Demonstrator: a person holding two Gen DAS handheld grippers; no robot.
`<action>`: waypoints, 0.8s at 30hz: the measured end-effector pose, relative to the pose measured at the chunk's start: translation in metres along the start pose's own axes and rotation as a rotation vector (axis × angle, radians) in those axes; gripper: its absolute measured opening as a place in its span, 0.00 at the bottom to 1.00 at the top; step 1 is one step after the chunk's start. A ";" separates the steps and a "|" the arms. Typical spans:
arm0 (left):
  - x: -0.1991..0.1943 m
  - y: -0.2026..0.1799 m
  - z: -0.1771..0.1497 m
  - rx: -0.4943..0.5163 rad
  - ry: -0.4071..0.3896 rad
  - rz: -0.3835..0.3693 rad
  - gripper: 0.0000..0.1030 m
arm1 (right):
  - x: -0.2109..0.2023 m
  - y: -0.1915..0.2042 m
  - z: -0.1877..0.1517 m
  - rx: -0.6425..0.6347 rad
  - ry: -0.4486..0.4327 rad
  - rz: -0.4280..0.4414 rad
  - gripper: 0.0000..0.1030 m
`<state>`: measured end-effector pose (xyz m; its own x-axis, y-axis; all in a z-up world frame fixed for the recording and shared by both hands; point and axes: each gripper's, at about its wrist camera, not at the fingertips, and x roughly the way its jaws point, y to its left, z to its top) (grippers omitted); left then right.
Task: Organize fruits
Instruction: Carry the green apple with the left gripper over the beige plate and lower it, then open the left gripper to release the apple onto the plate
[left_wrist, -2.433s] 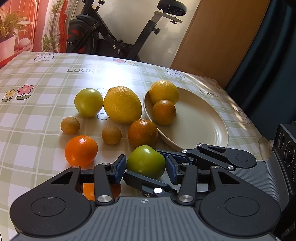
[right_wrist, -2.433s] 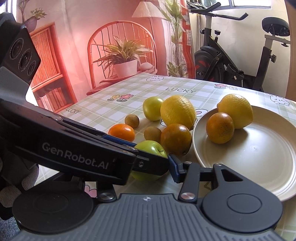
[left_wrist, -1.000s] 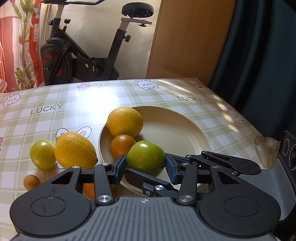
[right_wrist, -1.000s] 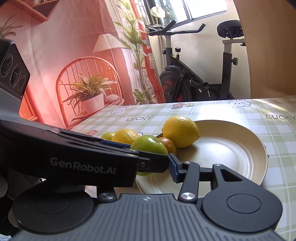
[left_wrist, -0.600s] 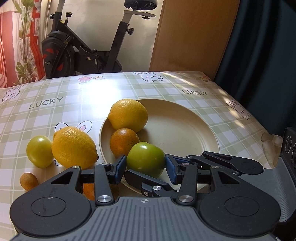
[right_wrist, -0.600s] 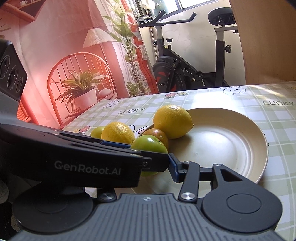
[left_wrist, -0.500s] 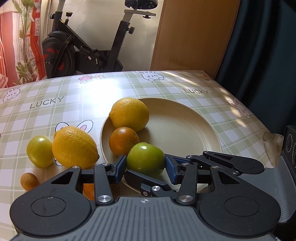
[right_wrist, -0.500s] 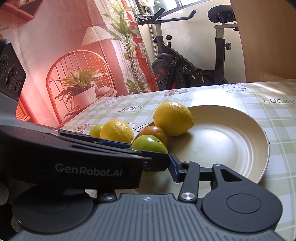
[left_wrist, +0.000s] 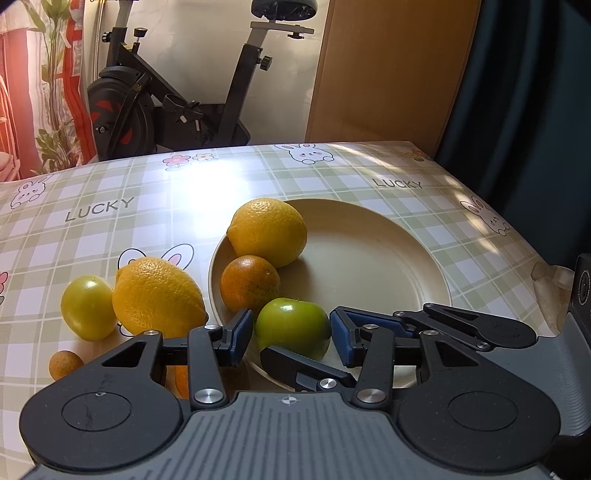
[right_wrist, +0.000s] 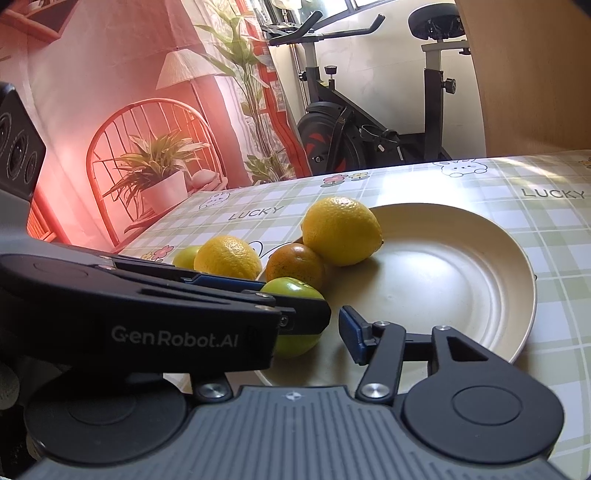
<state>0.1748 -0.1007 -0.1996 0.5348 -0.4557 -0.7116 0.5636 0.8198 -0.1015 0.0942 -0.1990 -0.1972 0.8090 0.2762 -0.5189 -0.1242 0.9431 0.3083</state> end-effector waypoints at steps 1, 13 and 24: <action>0.001 0.000 0.000 -0.001 0.002 0.003 0.49 | -0.001 -0.001 0.000 0.006 -0.002 -0.001 0.59; -0.001 0.004 0.001 -0.015 -0.004 0.035 0.50 | -0.004 0.006 -0.003 -0.024 -0.015 -0.014 0.62; -0.044 0.015 0.006 -0.101 -0.119 -0.065 0.50 | -0.008 0.006 -0.005 -0.027 -0.036 -0.011 0.62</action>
<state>0.1634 -0.0706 -0.1650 0.5735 -0.5416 -0.6146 0.5365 0.8153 -0.2178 0.0839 -0.1945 -0.1949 0.8302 0.2593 -0.4934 -0.1302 0.9509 0.2806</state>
